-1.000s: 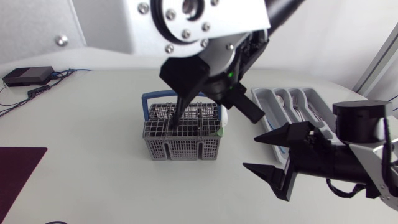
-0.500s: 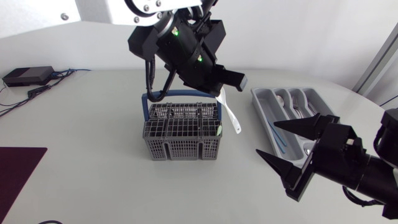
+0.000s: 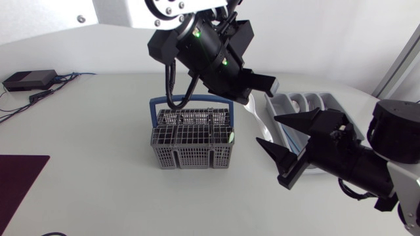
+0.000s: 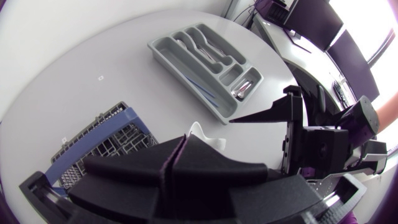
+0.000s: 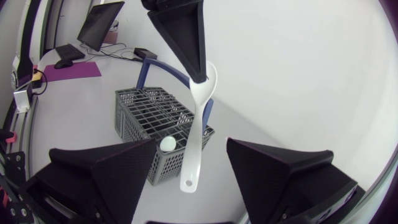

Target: Unload the cutlery basket into the drawer organizer.

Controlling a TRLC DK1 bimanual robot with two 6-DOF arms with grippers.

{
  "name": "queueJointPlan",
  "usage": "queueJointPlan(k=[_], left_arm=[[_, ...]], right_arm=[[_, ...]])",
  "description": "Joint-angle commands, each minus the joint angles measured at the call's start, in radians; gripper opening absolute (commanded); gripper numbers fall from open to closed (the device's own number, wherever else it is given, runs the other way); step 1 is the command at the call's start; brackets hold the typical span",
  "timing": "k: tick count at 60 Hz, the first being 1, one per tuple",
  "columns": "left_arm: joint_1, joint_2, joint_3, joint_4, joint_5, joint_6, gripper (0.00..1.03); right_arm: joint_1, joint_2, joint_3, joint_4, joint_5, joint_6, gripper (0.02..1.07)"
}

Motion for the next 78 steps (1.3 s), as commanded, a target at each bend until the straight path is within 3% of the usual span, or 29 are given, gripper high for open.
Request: queueJointPlan(k=[1, 24, 35, 49, 63, 78], left_arm=[[-0.004, 0.024, 0.012, 0.01, 0.013, -0.017, 0.16], [0.0, 0.036, 0.003, 0.033, 0.022, -0.013, 0.16], [-0.003, 0.036, 0.004, 0.037, 0.024, -0.014, 0.16], [-0.008, 0.035, 0.001, 0.037, 0.022, -0.017, 0.16], [-0.015, 0.036, 0.004, 0.037, 0.022, -0.022, 0.16], [-0.02, 0.038, 0.009, 0.039, 0.022, -0.023, 0.16]], right_arm=[[0.039, 0.046, 0.038, 0.037, 0.04, 0.033, 0.78], [0.045, 0.145, 0.1, 0.075, 0.067, 0.061, 0.47], [0.045, 0.15, 0.1, 0.084, 0.072, 0.059, 0.38], [0.043, 0.173, 0.111, 0.087, 0.092, 0.058, 0.38], [0.039, 0.173, 0.113, 0.081, 0.096, 0.058, 0.13], [0.04, 0.162, 0.1, 0.073, 0.078, 0.049, 0.09]])
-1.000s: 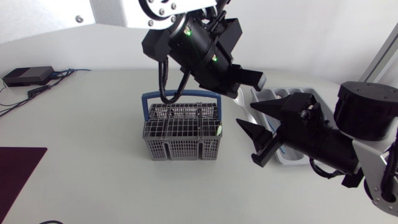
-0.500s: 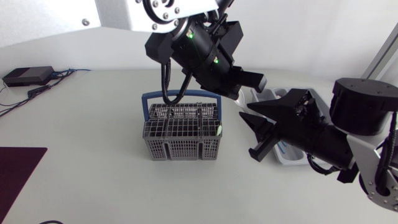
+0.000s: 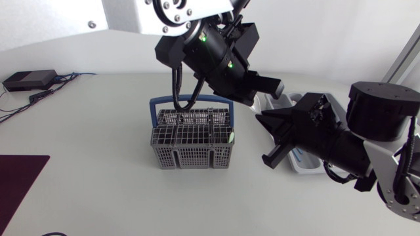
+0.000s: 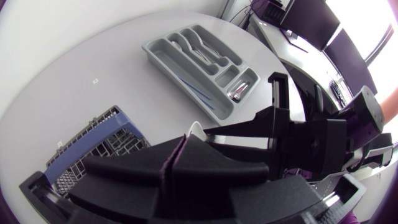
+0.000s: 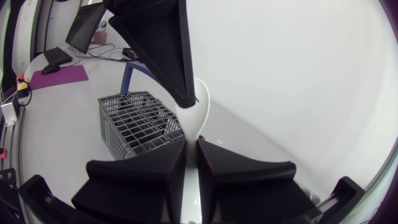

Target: Unload the cutlery basket into the drawer organizer.

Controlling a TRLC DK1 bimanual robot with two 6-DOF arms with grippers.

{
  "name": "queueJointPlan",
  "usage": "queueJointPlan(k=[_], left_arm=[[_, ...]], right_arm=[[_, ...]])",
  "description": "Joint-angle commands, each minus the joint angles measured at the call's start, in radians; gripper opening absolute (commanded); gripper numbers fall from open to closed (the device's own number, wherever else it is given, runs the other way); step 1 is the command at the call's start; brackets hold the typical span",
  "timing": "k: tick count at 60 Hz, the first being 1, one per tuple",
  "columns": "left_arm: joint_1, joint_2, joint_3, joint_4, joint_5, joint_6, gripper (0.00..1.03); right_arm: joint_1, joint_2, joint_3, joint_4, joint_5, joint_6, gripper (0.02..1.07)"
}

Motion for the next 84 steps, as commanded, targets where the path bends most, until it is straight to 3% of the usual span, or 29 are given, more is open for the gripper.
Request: queueJointPlan(k=[1, 6, 9, 17, 22, 26, 43, 55, 60, 68, 84], left_arm=[[-0.007, 0.02, 0.009, 0.006, 0.008, -0.023, 0.16], [-0.004, 0.02, 0.012, 0.009, 0.008, -0.026, 0.18], [-0.003, 0.019, 0.013, 0.009, 0.008, -0.027, 0.27], [0.022, 0.005, 0.026, 0.01, 0.008, -0.034, 0.68], [0.048, -0.013, 0.029, 0.015, 0.008, -0.032, 0.85], [0.068, -0.024, 0.03, 0.018, 0.008, -0.029, 0.92], [0.162, -0.098, -0.013, 0.016, 0.003, 0.032, 0.97], [0.177, -0.131, -0.091, 0.007, -0.009, 0.1, 0.97], [0.177, -0.138, -0.115, 0.004, -0.009, 0.112, 0.97], [0.171, -0.142, -0.152, -0.002, -0.011, 0.135, 0.97], [0.152, -0.138, -0.209, -0.007, -0.027, 0.17, 0.97]], right_arm=[[0.001, -0.001, 0.01, 0.0, -0.014, 0.012, 0.09], [0.001, -0.014, 0.007, -0.012, -0.03, 0.012, 0.09], [0.001, -0.018, 0.004, -0.017, -0.031, 0.012, 0.09], [-0.008, -0.049, -0.005, -0.057, -0.074, 0.004, 0.09], [-0.03, -0.077, -0.019, -0.081, -0.108, -0.007, 0.09], [-0.066, -0.101, -0.022, -0.126, -0.166, -0.024, 0.09], [-0.384, -0.156, -0.041, -0.313, -0.516, -0.168, 0.09], [-0.64, -0.09, -0.022, -0.511, -0.732, -0.471, 0.09], [-0.72, -0.034, -0.001, -0.577, -0.775, -0.602, 0.09], [-0.873, 0.17, 0.113, -0.822, -0.847, -0.942, 0.08], [-1.06, 0.537, 0.371, -1.123, -0.844, -1.439, 0.08]])
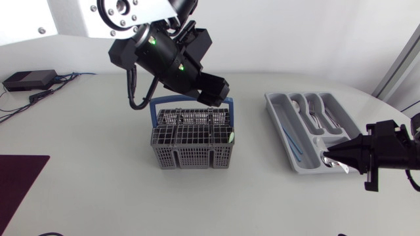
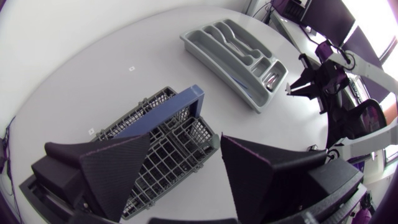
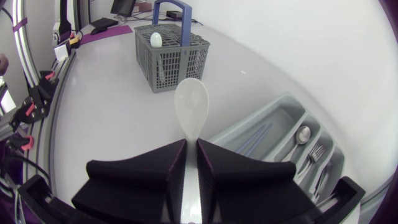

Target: Unload the cutlery basket into the drawer organizer.

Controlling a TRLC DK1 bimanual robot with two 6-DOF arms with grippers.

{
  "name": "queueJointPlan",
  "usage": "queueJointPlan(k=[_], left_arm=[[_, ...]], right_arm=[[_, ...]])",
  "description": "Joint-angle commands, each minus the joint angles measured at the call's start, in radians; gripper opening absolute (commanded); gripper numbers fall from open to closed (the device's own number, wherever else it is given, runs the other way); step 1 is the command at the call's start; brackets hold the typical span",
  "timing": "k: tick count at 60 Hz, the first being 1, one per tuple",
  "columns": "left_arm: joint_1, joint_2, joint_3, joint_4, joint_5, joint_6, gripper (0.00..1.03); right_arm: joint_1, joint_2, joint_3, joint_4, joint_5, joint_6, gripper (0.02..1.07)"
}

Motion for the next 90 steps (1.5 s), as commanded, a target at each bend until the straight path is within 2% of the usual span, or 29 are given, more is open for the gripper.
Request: queueJointPlan(k=[1, 10, 16, 21, 34, 48, 69, 77, 88, 90], left_arm=[[-0.012, -0.013, -0.031, -0.007, -0.007, 0.027, 0.97], [-0.019, 0.004, -0.04, -0.007, -0.009, 0.032, 0.97], [-0.029, 0.017, -0.044, -0.007, -0.009, 0.035, 0.97], [-0.033, 0.024, -0.047, -0.007, -0.009, 0.035, 0.97], [-0.038, 0.025, -0.062, -0.007, -0.01, 0.037, 0.97], [-0.05, 0.027, -0.074, -0.007, -0.012, 0.04, 0.97], [-0.067, 0.024, -0.08, -0.007, -0.023, 0.04, 0.97], [-0.072, 0.016, -0.086, -0.007, -0.029, 0.04, 0.97], [-0.076, 0.013, -0.091, -0.007, -0.029, 0.038, 0.97], [-0.078, 0.01, -0.093, -0.007, -0.029, 0.038, 0.97]], right_arm=[[-0.046, 0.122, 0.087, -0.063, 0.002, -0.207, 0.08], [-0.083, 0.252, 0.179, -0.089, 0.04, -0.366, 0.08], [-0.092, 0.33, 0.243, -0.1, 0.1, -0.489, 0.08], [-0.096, 0.389, 0.305, -0.092, 0.143, -0.521, 0.08], [-0.092, 0.471, 0.4, -0.012, 0.261, -0.539, 0.08], [-0.069, 0.478, 0.377, 0.041, 0.387, -0.55, 0.08], [-0.048, 0.459, 0.32, 0.13, 0.434, -0.55, 0.08], [-0.048, 0.435, 0.295, 0.158, 0.436, -0.55, 0.15], [-0.05, 0.395, 0.279, 0.173, 0.418, -0.532, 0.3], [-0.051, 0.375, 0.277, 0.169, 0.404, -0.527, 0.38]])
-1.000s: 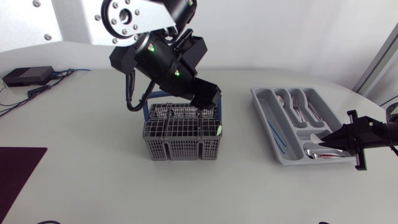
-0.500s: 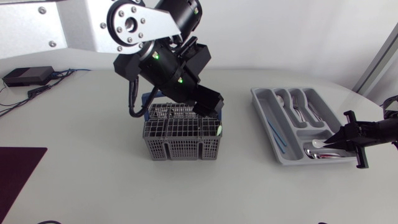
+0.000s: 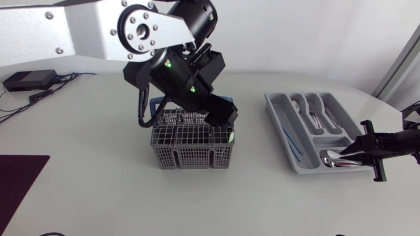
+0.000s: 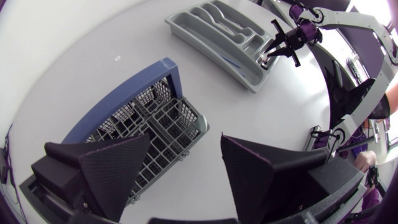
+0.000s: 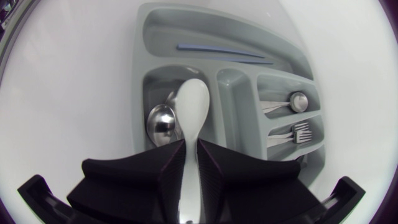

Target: Unload the cutlery basket into the drawer organizer.

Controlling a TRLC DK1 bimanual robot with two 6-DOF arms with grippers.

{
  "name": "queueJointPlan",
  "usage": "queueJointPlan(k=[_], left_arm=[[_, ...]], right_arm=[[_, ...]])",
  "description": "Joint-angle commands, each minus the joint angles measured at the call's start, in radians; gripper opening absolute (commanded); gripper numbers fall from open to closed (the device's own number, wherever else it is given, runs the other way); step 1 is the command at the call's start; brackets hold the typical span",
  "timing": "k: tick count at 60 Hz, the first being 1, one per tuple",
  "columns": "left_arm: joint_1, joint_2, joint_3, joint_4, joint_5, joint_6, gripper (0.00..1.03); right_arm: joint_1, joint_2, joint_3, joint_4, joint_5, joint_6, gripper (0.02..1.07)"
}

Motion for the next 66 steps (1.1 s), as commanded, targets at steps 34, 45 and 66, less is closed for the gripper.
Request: queueJointPlan(k=[34, 45, 66], left_arm=[[-0.047, -0.015, -0.058, -0.004, -0.009, 0.012, 0.98], [-0.09, 0.031, -0.052, -0.001, -0.049, -0.006, 0.98], [-0.119, 0.146, 0.041, -0.002, -0.142, -0.063, 0.93]], right_arm=[[0.001, -0.32, 0.027, -0.327, -0.227, 0.181, 1.03], [0.015, -0.412, -0.048, -0.43, -0.328, 0.224, 1.03], [0.046, -0.484, -0.143, -0.639, -0.478, 0.232, 1.03]])
